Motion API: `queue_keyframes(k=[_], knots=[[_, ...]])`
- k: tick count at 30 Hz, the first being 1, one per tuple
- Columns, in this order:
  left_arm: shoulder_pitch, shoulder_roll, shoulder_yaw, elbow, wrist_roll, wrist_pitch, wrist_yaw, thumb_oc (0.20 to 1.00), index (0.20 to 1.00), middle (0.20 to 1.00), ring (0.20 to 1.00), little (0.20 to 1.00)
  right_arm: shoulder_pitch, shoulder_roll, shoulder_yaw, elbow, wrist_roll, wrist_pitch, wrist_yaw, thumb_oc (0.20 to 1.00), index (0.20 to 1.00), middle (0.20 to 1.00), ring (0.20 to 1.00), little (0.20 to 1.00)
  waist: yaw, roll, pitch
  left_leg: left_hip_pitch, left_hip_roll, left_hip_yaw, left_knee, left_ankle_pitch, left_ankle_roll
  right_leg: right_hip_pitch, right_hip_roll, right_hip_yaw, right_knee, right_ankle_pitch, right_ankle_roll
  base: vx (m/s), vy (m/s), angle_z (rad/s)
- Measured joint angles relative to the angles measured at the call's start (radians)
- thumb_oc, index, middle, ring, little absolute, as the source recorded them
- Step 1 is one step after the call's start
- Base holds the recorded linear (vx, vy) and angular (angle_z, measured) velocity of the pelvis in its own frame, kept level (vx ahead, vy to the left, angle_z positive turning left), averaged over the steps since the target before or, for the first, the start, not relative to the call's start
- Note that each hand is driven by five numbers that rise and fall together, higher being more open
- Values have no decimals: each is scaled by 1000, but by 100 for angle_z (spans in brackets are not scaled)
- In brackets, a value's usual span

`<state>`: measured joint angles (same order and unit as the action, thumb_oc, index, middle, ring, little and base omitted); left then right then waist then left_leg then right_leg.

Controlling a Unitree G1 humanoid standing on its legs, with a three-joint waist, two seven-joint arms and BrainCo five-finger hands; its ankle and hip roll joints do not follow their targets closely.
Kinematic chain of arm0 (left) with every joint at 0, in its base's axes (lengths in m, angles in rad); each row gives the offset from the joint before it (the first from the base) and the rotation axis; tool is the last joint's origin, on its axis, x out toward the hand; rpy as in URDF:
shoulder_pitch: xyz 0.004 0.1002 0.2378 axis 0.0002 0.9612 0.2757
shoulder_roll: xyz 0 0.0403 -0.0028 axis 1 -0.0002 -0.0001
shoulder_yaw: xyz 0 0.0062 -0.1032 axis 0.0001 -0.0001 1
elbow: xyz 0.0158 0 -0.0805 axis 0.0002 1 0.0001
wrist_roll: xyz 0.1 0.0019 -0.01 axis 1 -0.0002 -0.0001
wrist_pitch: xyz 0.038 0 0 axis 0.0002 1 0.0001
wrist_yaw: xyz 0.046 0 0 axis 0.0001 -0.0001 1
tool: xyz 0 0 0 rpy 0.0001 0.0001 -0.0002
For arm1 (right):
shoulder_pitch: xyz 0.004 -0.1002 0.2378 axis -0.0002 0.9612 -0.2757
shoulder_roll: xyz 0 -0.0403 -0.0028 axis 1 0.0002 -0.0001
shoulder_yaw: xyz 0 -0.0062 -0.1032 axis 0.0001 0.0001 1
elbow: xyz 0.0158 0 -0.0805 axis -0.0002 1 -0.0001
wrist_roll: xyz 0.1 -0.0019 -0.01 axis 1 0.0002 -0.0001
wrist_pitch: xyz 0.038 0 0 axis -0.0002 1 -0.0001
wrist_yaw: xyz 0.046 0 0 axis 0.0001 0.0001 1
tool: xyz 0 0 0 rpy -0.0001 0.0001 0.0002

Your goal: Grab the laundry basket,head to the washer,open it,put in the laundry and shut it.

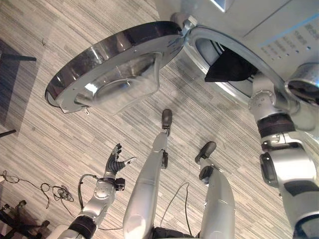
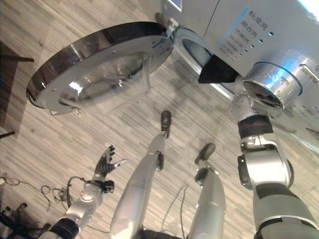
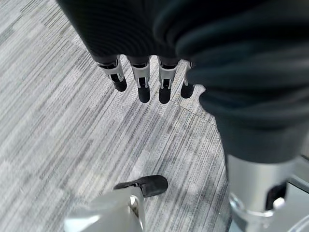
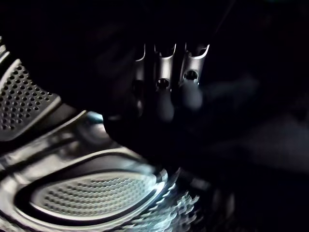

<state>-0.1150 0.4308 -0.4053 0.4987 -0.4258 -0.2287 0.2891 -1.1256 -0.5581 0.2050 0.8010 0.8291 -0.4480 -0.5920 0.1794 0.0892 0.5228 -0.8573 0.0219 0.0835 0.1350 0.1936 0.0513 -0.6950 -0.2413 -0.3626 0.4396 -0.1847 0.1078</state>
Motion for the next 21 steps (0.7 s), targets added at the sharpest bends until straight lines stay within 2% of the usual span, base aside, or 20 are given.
queue_keyframes(k=[2, 4, 7, 9, 12, 14, 21], knots=[[-2, 3, 7, -6, -1, 2, 1, 1000, 1000, 1000, 1000, 1000, -83, -2, 83, 185, -30, 54, 8, 1000, 1000, 1000, 1000, 1000, -6, -4, -2, 2, 1, 11, 0, 1, 6, -1, -2, 9, -10, 13, 2, 0, 16, -12], [-2, 0, 9, -14, -5, -2, 1, 1000, 1000, 1000, 1000, 1000, -72, 12, 70, 165, -27, 96, 8, 1000, 1000, 1000, 1000, 1000, -9, -5, -2, 0, 1, 16, 0, 2, 11, -5, 0, 17, -13, 20, 3, 8, 9, -9], [0, -13, 18, -8, -7, 15, 11, 1000, 1000, 1000, 1000, 1000, 35, 79, 31, -61, -61, 101, 10, 1000, 1000, 1000, 1000, 1000, -41, -22, -1, 0, 0, 22, -3, -1, 11, -9, 3, 23, -16, 19, -1, 22, -5, -5], [4, -32, 47, 1, -8, 17, 15, 1000, 1000, 1000, 1000, 1000, 156, 180, -47, -217, -101, 68, 8, 1000, 1000, 1000, 1000, 1000, -61, -38, -2, 3, -3, 23, -5, -2, 9, -9, 1, 25, -12, 17, -4, 0, 0, 0], [3, -52, 46, -7, -6, 16, 15, 1000, 1000, 1000, 1000, 1000, 291, 253, -23, -201, -166, 83, 8, 1000, 1000, 1000, 1000, 1000, -66, -43, -3, 0, -3, 20, -6, 0, 12, -9, 2, 22, -10, 16, -5, 0, 0, 0], [3, -53, 48, -7, -6, 16, 16, 1000, 1000, 1000, 1000, 1000, 351, 267, -18, -177, -181, 102, 10, 1000, 1000, 1000, 1000, 1000, -71, -44, -2, -4, -3, 19, -7, -3, 9, -12, 2, 21, -9, 14, -3, 12, -13, 2], [3, -75, 77, 31, -5, 17, 31, 1000, 1000, 1000, 1000, 1000, 461, 305, 13, -230, -224, 106, 53, 1000, 1000, 1000, 1000, 1000, -87, -58, -1, -25, -4, 11, -7, -2, 9, -28, 3, 10, -12, 10, -1, 6, -6, 2]])
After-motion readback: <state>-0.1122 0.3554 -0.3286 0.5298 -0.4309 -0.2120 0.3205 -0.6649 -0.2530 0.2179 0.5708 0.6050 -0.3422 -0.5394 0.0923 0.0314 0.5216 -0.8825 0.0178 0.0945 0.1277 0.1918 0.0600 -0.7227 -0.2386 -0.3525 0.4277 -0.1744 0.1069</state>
